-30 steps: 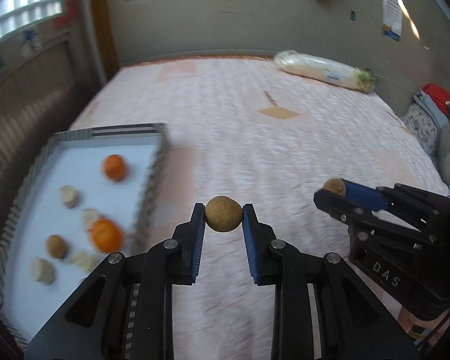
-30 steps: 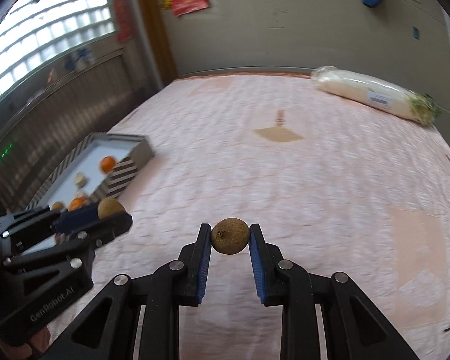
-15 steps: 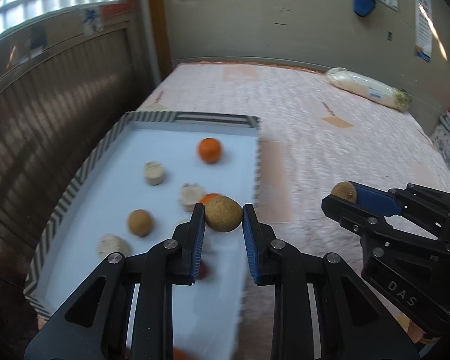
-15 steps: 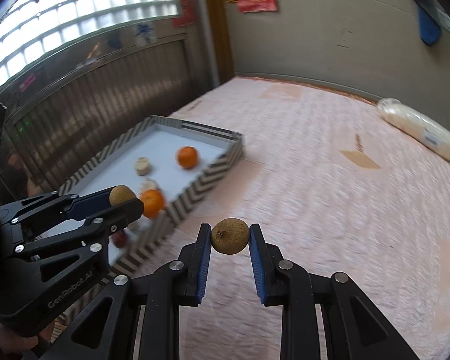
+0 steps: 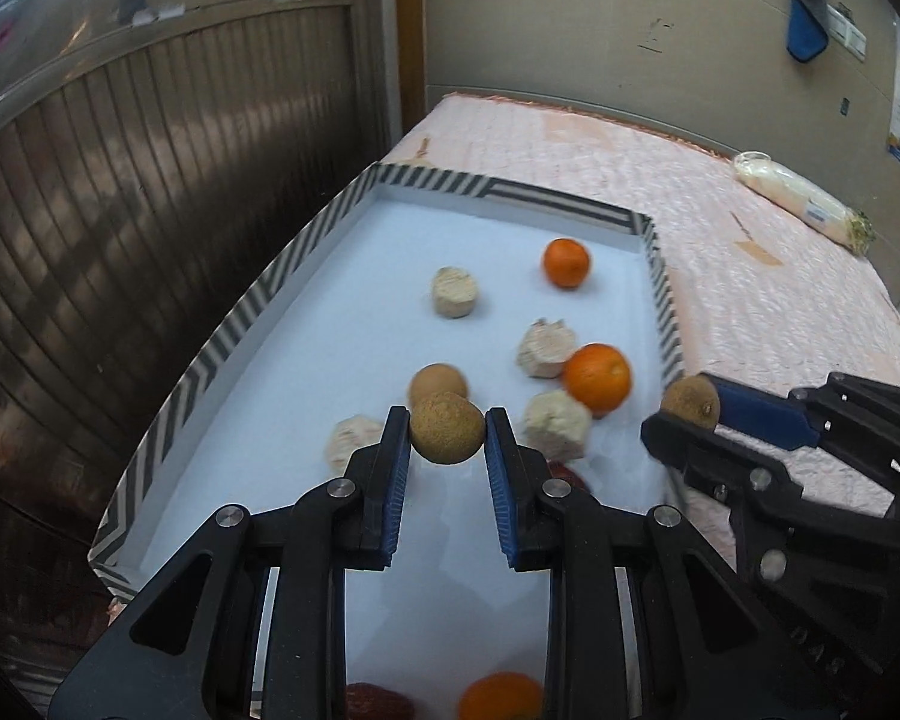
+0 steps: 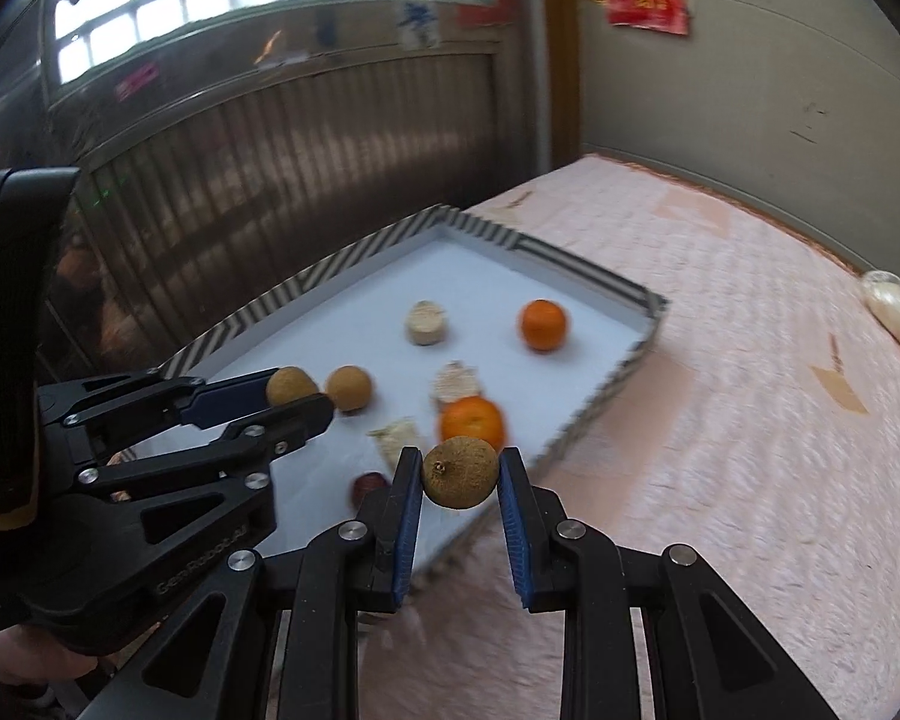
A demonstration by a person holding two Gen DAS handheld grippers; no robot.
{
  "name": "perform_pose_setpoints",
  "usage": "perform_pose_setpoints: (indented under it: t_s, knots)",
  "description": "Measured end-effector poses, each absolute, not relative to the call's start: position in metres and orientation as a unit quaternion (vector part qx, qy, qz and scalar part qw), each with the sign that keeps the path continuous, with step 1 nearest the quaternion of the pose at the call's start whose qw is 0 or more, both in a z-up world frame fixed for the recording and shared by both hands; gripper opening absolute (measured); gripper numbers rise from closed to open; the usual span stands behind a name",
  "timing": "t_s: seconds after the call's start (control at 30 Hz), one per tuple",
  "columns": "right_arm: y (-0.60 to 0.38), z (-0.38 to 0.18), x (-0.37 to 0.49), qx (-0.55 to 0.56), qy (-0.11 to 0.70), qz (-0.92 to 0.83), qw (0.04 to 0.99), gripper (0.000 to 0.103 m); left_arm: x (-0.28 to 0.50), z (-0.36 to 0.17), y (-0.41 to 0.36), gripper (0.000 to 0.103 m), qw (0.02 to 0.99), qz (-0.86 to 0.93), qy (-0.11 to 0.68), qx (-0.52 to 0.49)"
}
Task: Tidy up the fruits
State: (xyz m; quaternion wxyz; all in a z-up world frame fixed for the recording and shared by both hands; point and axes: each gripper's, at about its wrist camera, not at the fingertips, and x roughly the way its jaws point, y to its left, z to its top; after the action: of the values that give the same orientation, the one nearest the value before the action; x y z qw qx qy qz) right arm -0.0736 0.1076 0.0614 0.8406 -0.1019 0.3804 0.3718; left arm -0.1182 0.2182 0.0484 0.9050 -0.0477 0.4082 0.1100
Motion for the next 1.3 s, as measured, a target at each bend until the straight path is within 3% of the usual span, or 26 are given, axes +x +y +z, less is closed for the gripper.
perform_pose_setpoints:
  t_s: [0.83, 0.9, 0.93, 0.97, 1.3]
  knots:
    - [0.146, 0.034, -0.094, -0.156, 0.389, 0.394, 0.818, 0.024, -0.122, 0.036, 0.231, 0.026, 0.897, 0.125, 0.42, -0.063]
    - [0.144, 0.034, -0.091, -0.15, 0.392, 0.393, 0.818, 0.024, -0.122, 0.037, 0.231, 0.036, 0.896, 0.125, 0.42, -0.065]
    - [0.143, 0.034, -0.091, -0.146, 0.392, 0.395, 0.818, 0.025, -0.123, 0.037, 0.231, 0.048, 0.897, 0.125, 0.419, -0.066]
    - [0.141, 0.036, -0.092, -0.143, 0.391, 0.396, 0.819, 0.026, -0.124, 0.039, 0.231, 0.055, 0.899, 0.128, 0.413, -0.069]
    - [0.113, 0.056, -0.095, -0.116, 0.371, 0.377, 0.841, 0.036, -0.134, 0.062, 0.225, 0.058, 0.917, 0.15, 0.366, -0.049]
